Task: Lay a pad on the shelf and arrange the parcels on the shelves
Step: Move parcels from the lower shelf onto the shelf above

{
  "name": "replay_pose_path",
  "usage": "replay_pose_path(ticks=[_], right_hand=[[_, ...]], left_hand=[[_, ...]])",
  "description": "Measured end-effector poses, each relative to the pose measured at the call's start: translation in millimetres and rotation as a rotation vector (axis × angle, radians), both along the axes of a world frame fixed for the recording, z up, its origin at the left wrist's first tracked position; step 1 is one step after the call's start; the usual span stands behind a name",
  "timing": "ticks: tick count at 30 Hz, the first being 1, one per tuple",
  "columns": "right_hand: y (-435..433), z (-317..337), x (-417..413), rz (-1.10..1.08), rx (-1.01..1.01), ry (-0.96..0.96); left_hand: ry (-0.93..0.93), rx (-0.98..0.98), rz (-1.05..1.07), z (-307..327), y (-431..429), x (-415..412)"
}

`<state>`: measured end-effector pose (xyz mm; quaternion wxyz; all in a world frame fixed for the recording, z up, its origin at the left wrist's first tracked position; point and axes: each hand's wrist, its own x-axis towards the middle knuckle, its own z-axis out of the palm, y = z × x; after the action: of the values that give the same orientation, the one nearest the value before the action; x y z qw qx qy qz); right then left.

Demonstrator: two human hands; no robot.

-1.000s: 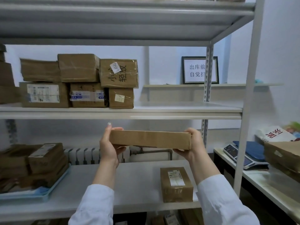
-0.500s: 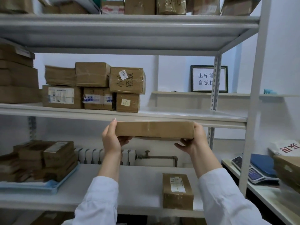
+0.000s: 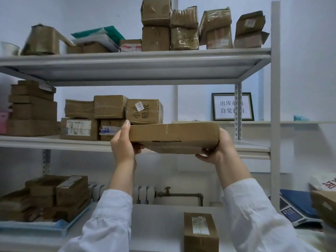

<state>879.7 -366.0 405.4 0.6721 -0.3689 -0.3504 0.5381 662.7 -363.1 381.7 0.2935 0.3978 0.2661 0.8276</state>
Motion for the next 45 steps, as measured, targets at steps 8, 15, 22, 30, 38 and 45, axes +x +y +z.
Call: replay_pose_path(ticks=[8, 15, 22, 30, 38, 45], right_hand=[[-2.9, 18.3, 7.4, -0.018, 0.158, 0.02], [31.7, 5.1, 20.7, 0.044, 0.275, 0.283], [56.7, -11.3, 32.2, 0.053, 0.24, 0.27], [84.5, -12.9, 44.1, 0.085, 0.21, 0.276], [133.1, -28.7, 32.4, -0.122, 0.277, -0.042], [175.2, -46.9, 26.0, -0.307, 0.259, -0.145]], left_hand=[[-0.029, 0.12, -0.037, 16.3, -5.7, 6.8], [0.032, 0.092, -0.056, 3.5, 30.5, 22.9], [0.071, 0.018, -0.119, -5.2, 79.9, 42.1], [0.071, -0.046, -0.128, -11.9, 117.0, 60.5], [0.199, -0.16, -0.134, -27.4, 154.4, 51.1], [0.197, -0.192, -0.11, -37.5, 198.5, 45.5]])
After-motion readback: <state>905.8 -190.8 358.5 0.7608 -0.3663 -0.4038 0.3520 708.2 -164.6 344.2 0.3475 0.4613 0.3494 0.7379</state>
